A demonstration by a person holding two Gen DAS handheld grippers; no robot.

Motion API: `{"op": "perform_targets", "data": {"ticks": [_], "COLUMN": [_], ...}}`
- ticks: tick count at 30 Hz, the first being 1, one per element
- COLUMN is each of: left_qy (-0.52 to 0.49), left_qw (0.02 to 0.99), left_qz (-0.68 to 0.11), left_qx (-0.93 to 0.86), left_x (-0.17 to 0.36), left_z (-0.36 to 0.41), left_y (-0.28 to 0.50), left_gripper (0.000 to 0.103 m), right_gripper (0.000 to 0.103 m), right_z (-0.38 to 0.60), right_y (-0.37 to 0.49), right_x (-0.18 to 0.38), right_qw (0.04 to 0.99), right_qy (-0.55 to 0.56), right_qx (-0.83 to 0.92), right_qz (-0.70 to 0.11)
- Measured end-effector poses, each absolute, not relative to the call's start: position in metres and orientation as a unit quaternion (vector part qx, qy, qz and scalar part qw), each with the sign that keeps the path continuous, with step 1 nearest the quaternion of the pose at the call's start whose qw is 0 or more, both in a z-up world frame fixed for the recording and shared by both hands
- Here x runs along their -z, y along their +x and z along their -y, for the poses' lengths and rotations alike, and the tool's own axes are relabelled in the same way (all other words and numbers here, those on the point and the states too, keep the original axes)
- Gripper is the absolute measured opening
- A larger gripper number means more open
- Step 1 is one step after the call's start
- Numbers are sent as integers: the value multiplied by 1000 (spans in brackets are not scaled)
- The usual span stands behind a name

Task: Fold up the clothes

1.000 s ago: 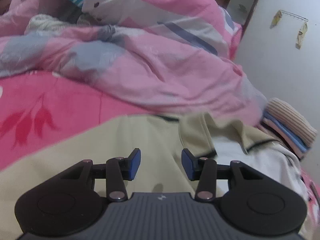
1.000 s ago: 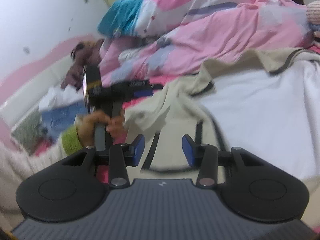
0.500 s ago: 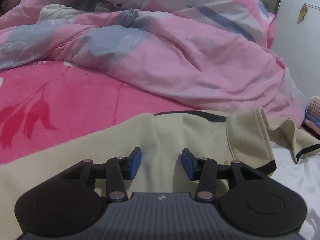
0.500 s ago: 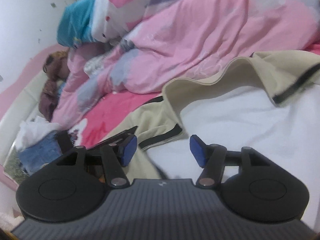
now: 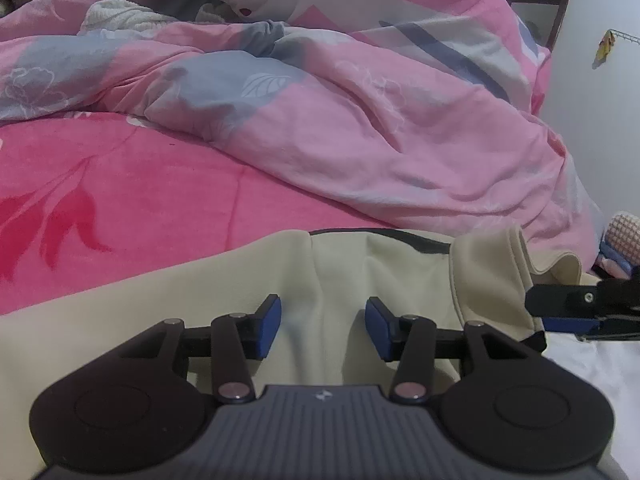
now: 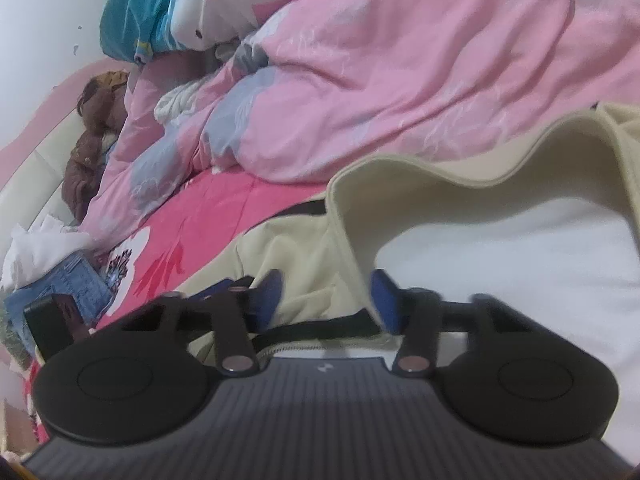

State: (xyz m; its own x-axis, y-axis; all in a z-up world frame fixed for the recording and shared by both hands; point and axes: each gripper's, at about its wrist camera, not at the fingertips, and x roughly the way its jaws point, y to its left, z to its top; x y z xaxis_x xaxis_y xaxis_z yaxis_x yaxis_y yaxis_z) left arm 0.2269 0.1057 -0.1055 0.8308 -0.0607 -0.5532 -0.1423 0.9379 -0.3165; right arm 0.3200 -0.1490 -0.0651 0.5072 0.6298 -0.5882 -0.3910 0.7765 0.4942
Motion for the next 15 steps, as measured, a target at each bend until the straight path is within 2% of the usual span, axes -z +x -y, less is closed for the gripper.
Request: {"op": "perform_targets", "data": {"ticks": [1, 4, 7, 10, 12, 13, 14, 15], "left_qy": [-176, -178, -185, -192, -196, -198, -199, -201], "left_qw": [941, 941, 940, 939, 939, 938, 938, 938], "left_qz": [-289, -288, -287, -285, -284, -283, -282, -281], "left_qx": [-21, -20, -17, -15, -13, -13, -12, -12], "left_x": [106, 106, 106, 107, 107, 107, 108, 108], "left_z": [-106, -107, -109, -111, -112, -112, -112, -112], "left_y": [227, 227, 226, 226, 225, 225, 225, 225], "left_gripper": [48, 48, 48, 48, 49, 49, 49, 49], "right_gripper": [30, 17, 16, 19, 36, 53, 61, 61], "right_z": [151, 161, 169, 173, 176, 177, 178, 176], "right_y": [319, 318, 317, 315, 312, 310, 309, 309], "right_x": [64, 59, 54, 54, 56, 58, 61, 65], "right_qw": [857, 862, 865, 859, 855, 855, 855, 856], "right_qy": [153, 166, 175, 190, 197, 198, 199, 192], "right_qx": [-296, -288, -284, -287, -287, -286, -285, -281], "right_qz": [-394, -383, -374, -380, -384, -384, -385, -390]}}
